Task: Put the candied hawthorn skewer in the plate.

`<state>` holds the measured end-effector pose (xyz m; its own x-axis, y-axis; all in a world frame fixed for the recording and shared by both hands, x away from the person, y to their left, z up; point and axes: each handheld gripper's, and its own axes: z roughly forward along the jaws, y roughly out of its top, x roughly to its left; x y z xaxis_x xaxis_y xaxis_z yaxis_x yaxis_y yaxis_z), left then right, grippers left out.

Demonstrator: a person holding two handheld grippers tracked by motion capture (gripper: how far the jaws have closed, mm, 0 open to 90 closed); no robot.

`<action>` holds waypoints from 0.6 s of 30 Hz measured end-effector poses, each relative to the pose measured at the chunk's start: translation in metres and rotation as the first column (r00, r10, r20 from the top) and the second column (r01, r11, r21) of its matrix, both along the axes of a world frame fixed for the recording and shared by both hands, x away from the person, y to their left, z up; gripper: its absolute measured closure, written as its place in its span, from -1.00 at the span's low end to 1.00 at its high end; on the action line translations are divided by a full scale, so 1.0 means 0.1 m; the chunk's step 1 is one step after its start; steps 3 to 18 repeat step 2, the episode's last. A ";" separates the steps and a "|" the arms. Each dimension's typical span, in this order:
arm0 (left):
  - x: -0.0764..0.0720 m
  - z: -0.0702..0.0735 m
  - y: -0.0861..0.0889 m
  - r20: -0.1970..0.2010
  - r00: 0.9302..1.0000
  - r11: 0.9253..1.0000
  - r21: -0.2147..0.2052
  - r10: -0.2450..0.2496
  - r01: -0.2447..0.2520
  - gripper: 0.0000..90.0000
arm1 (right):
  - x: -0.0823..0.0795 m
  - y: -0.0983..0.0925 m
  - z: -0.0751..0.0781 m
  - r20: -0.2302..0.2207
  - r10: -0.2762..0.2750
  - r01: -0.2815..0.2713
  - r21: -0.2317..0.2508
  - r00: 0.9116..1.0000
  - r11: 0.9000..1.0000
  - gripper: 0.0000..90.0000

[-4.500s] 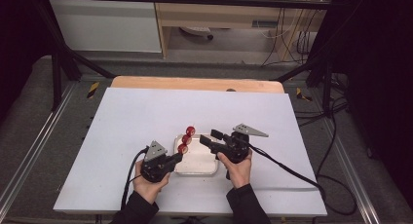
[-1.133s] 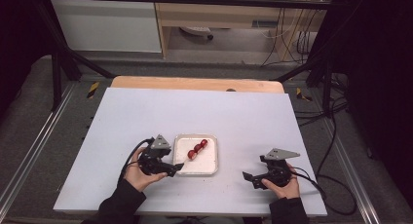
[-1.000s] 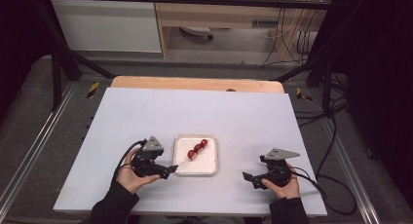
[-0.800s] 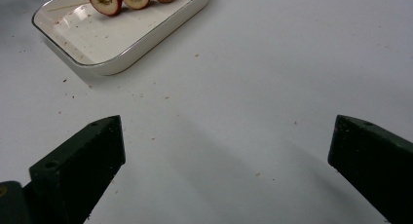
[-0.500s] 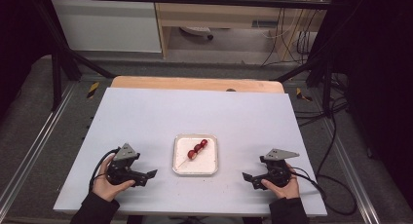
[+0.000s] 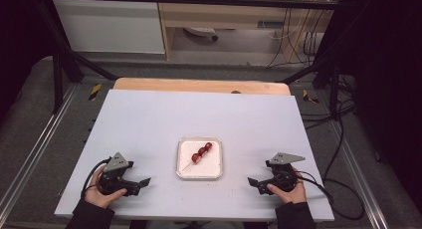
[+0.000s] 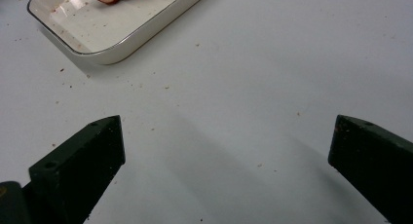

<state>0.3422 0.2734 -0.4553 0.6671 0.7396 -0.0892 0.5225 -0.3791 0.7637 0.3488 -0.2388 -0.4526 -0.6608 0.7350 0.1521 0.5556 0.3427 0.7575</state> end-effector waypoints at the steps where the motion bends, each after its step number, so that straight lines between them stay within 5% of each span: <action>1: 0.00 0.00 0.00 0.002 1.000 1.000 -0.004 0.001 -0.001 -0.84 | 0.00 0.00 0.00 0.003 0.001 -0.001 0.002 1.000 1.000 -0.99; 18: 0.00 0.01 0.01 0.005 1.000 1.000 -0.004 0.000 0.000 -0.84 | 0.00 0.00 0.00 0.002 0.001 -0.001 -0.001 1.000 1.000 -0.99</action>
